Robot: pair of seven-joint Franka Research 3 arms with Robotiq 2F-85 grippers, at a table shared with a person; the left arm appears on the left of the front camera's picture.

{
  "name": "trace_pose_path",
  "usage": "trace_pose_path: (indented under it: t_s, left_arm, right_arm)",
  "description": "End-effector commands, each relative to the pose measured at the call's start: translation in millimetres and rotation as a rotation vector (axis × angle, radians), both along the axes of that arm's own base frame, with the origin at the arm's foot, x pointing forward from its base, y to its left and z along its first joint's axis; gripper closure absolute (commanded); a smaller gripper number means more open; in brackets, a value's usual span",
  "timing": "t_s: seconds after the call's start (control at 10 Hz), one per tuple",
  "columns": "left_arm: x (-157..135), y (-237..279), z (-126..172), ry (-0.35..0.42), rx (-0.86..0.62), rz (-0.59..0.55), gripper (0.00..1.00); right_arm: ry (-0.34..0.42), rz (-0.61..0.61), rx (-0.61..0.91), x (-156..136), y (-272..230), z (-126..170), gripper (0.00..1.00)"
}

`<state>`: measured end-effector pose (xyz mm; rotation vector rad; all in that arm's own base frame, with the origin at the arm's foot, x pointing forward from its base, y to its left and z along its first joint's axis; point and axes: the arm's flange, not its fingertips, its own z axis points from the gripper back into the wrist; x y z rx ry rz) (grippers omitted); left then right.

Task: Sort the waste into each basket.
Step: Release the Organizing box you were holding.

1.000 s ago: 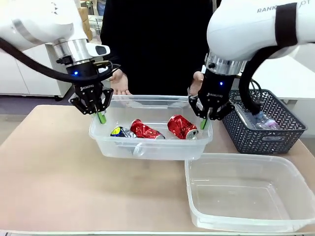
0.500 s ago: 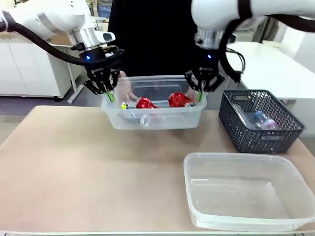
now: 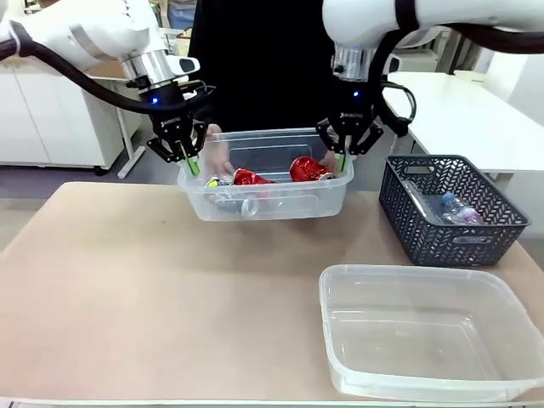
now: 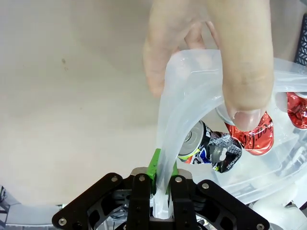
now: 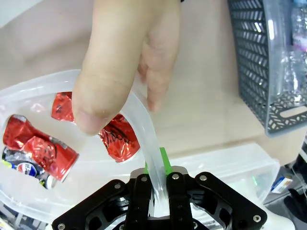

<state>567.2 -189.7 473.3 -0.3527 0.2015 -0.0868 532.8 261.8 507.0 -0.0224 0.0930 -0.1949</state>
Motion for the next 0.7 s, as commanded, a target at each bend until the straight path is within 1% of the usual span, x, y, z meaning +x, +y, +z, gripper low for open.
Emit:
trace_pose_path:
  t_s: [0.0,0.6]
  left_arm:
    - [-4.5,-1.1,6.3,0.003,-0.021,0.0,0.94]
    - [-4.5,-1.1,6.3,0.003,-0.021,0.0,0.94]
  right_arm:
    - [-0.004,-0.006,-0.001,-8.4,-3.9,-3.9,0.96]
    - [-0.004,-0.006,-0.001,-8.4,-3.9,-3.9,0.96]
